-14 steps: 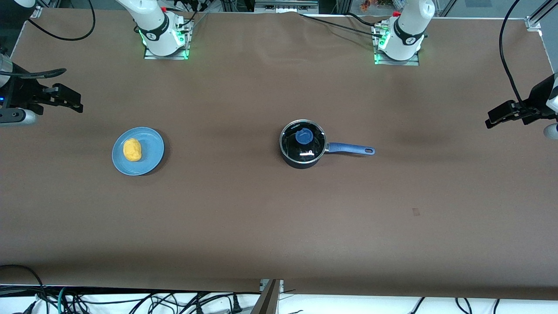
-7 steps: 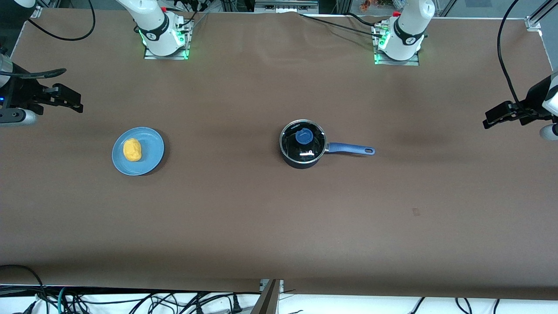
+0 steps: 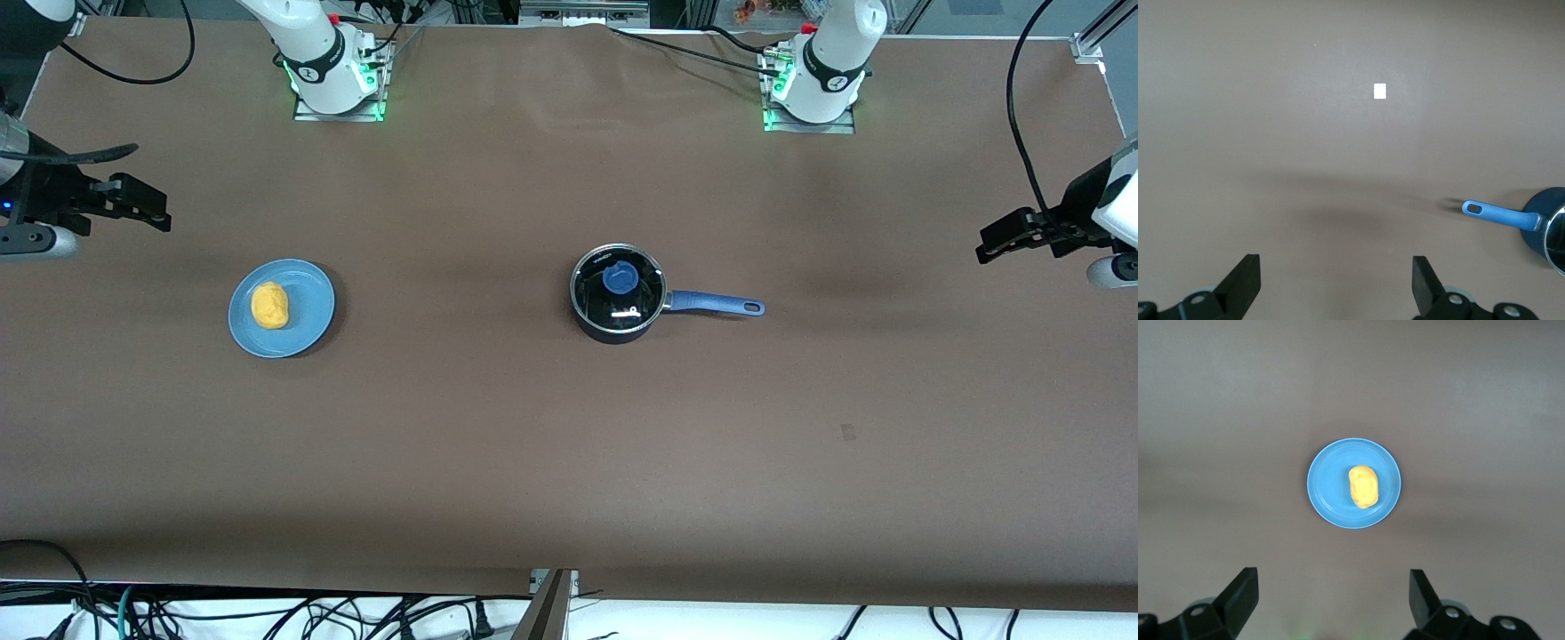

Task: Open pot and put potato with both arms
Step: 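Reach the right gripper to the potato while the left gripper reaches the lid knob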

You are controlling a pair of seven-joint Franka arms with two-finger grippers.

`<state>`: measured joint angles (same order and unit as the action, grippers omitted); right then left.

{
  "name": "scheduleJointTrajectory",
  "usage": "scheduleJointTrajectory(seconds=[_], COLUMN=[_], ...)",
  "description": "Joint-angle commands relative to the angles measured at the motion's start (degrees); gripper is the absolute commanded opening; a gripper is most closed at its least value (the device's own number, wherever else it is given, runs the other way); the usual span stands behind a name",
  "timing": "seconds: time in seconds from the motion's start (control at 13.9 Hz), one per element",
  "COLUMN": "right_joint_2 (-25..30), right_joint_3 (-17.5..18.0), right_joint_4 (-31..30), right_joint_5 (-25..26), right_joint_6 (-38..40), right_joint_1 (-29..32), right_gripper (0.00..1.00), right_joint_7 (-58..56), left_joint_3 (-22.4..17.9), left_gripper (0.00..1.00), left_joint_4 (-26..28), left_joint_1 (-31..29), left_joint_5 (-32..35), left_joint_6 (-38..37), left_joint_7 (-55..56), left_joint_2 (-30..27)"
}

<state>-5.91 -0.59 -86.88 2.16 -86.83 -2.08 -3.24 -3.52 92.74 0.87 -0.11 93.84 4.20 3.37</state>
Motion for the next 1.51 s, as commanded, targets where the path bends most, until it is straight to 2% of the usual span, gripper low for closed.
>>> scheduleJointTrajectory(seconds=[0.0,0.29,0.65,1.01,1.15,1.44], right_joint_2=[-3.65,-6.56,-9.02,-13.42,-13.77,-14.3], right_joint_3=[0.06,0.06,-0.73,-0.64,-0.38,-0.12], right_joint_4=[1.1,-3.81,-17.42,-26.4,-30.35,-32.91], right_joint_5=[0.04,1.1,1.19,0.92,0.92,1.01], right_joint_6=[1.14,-2.79,-19.66,-38.29,-44.62,-46.58], right_joint_1=[1.55,5.68,6.12,5.86,5.51,5.51], right_gripper=[1.0,1.0,1.0,1.0,1.0,1.0], right_joint_7=[-0.8,-5.89,-5.81,-5.11,-4.75,-5.1], left_joint_3=[2.01,8.95,21.69,22.24,22.24,22.33], left_gripper=[1.0,1.0,1.0,1.0,1.0,1.0], left_joint_4=[-0.54,-0.28,-0.8,-1.33,-1.86,-1.6], left_joint_1=[0.36,0.36,1.32,12.38,14.94,19.34], left_joint_5=[-1.12,-3.48,-3.06,-0.33,-0.24,3.96], left_joint_6=[-0.15,3.18,13.36,15.76,18.9,20.15], left_joint_7=[3.25,10.37,27.85,39.55,43.86,52.38], left_joint_2=[0.84,4.79,14.01,20.88,22.81,26.86])
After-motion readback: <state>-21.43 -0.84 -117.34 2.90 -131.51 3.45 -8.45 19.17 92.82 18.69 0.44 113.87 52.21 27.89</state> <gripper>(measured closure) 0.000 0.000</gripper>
